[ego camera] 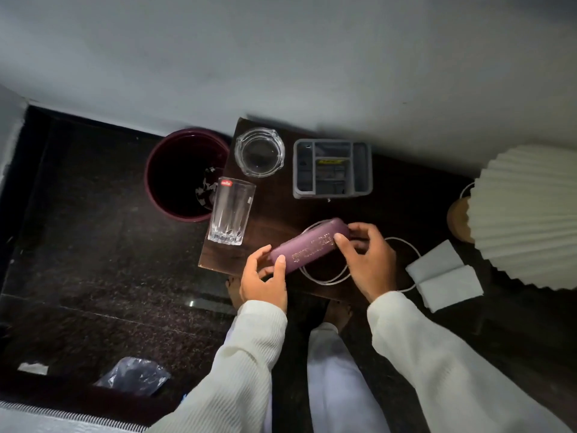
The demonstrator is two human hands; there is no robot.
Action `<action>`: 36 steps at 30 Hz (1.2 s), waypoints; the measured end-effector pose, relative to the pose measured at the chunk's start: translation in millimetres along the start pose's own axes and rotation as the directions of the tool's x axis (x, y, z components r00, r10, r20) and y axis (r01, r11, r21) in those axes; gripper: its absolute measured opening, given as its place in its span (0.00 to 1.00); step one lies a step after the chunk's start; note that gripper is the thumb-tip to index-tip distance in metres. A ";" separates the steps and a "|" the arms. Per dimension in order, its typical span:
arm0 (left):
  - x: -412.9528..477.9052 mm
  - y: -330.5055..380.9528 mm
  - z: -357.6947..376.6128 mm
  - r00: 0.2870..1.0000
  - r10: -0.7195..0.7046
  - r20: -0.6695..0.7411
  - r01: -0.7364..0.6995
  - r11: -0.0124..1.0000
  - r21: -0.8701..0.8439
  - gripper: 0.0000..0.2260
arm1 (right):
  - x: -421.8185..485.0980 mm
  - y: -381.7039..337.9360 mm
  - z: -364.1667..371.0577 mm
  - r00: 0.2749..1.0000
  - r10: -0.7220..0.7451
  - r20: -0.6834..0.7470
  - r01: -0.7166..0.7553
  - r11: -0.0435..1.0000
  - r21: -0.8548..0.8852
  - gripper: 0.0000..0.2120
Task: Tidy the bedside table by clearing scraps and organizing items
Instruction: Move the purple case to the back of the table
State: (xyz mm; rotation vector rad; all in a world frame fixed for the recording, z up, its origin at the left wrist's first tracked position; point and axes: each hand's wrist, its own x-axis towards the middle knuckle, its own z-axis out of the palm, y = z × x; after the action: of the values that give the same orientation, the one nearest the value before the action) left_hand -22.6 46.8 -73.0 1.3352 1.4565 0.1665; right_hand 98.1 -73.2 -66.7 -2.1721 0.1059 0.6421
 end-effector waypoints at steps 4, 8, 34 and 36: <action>-13.4 18.2 33.2 0.997 -0.006 0.071 0.015 0.992 -0.127 0.12 | -7.5 22.1 -31.3 0.978 0.146 -0.146 -0.114 0.971 0.211 0.13; -25.8 30.9 69.7 0.989 0.003 0.150 0.015 0.993 -0.116 0.08 | -3.1 35.0 -50.6 0.919 0.275 -0.281 -0.142 0.899 0.415 0.14; -17.3 79.7 197.1 0.830 0.155 0.536 -0.322 0.918 0.233 0.33 | 100.3 49.6 -85.1 0.819 0.521 -0.241 -0.381 0.808 0.450 0.18; -11.6 79.7 201.2 0.832 0.155 0.533 -0.331 0.910 0.250 0.34 | 107.8 49.3 -87.6 0.845 0.492 -0.211 -0.417 0.852 0.318 0.20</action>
State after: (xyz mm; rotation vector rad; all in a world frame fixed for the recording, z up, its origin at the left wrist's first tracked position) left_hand 175.1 -40.6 -88.6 1.6904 0.8817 -0.2657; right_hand 212.9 -155.4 -109.0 -1.9715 0.8459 0.5317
